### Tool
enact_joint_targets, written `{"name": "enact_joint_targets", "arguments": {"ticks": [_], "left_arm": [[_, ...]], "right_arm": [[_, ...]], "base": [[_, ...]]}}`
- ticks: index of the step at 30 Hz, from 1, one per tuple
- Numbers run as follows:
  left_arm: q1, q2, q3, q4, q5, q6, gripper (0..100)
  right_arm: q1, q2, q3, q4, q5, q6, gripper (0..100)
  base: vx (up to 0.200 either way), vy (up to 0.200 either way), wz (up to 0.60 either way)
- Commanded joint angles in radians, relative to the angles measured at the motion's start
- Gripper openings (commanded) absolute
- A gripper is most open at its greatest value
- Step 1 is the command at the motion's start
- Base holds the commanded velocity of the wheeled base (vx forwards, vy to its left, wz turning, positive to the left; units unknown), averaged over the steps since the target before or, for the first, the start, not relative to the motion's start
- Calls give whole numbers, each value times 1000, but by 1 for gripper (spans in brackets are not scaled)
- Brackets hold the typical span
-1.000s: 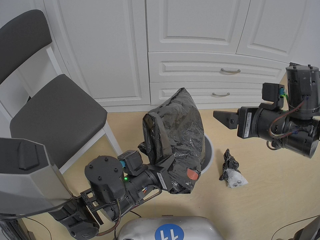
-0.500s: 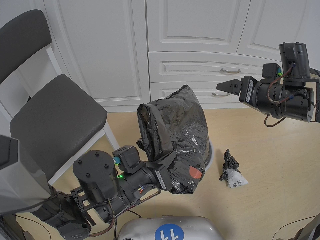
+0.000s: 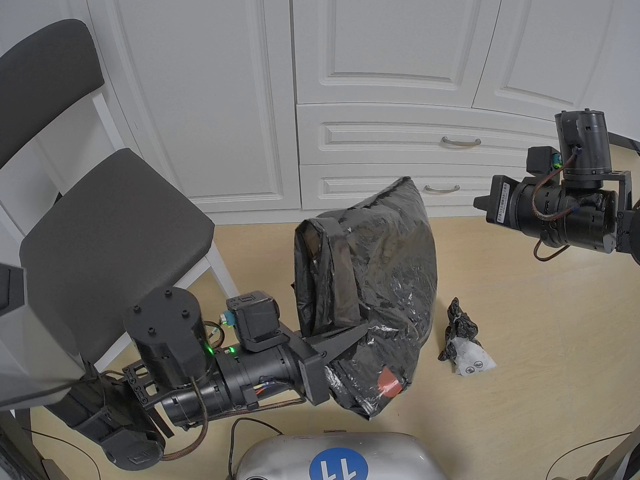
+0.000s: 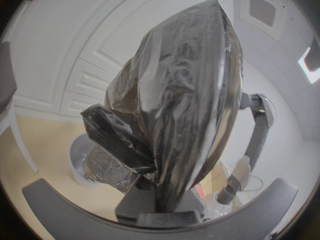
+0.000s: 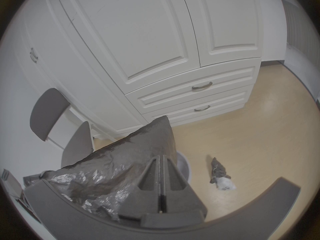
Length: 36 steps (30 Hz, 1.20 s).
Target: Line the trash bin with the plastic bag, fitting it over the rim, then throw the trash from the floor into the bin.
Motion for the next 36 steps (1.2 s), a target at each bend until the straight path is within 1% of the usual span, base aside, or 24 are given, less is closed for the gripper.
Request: {"name": "enact_joint_targets", "arguments": {"ticks": [1, 4, 7, 8, 9, 10, 12, 14, 16, 17, 20, 21, 22, 25, 28, 29, 32, 36], "left_arm": [[153, 1, 36, -2, -239, 128, 0], [211, 6, 33, -5, -336, 172, 0], [231, 9, 30, -6, -356, 189, 0], [244, 15, 30, -6, -356, 195, 0], [251, 15, 30, -8, -360, 200, 0], [254, 15, 30, -8, -362, 200, 0], [271, 30, 36, -14, -365, 212, 0], [277, 39, 39, -34, -365, 217, 0], [297, 70, 53, -123, -366, 218, 0], [302, 78, 56, -132, -366, 221, 0], [307, 78, 71, -126, -370, 220, 0], [307, 78, 73, -126, -370, 220, 0], [303, 84, 83, -128, -377, 224, 0], [288, 79, 103, -126, -409, 244, 0], [270, 73, 126, -126, -419, 270, 0], [265, 72, 149, -128, -426, 306, 0], [262, 73, 191, -126, -446, 368, 0], [262, 73, 218, -126, -483, 410, 0]], "right_arm": [[-65, -47, 48, -1, 6, -109, 0], [-82, -42, 54, -1, 6, -118, 0], [-105, -30, 51, -1, 25, -118, 0], [-122, -13, 48, -2, 69, -116, 0], [-131, -8, 47, -2, 91, -116, 0], [-133, -7, 47, -2, 94, -116, 0], [-140, 7, 48, -2, 137, -118, 0], [-140, 12, 53, -2, 141, -118, 0], [-130, 27, 56, -13, 141, -116, 0], [-126, 33, 57, -22, 141, -110, 0], [-110, 78, 76, -122, 137, -100, 0], [-110, 81, 77, -128, 137, -100, 0], [-103, 108, 94, -202, 134, -97, 0], [-79, 133, 120, -277, 127, -89, 0], [-70, 144, 120, -280, 126, -87, 0], [-67, 147, 119, -280, 126, -87, 0], [-62, 164, 113, -286, 126, -84, 0], [-62, 193, 100, -284, 126, -78, 0]], "base": [[0, 0, 0], [0, 0, 0], [0, 0, 0], [0, 0, 0], [0, 0, 0], [0, 0, 0], [0, 0, 0], [0, 0, 0], [0, 0, 0], [0, 0, 0], [0, 0, 0], [0, 0, 0], [0, 0, 0], [0, 0, 0], [0, 0, 0], [0, 0, 0], [0, 0, 0], [0, 0, 0]]}}
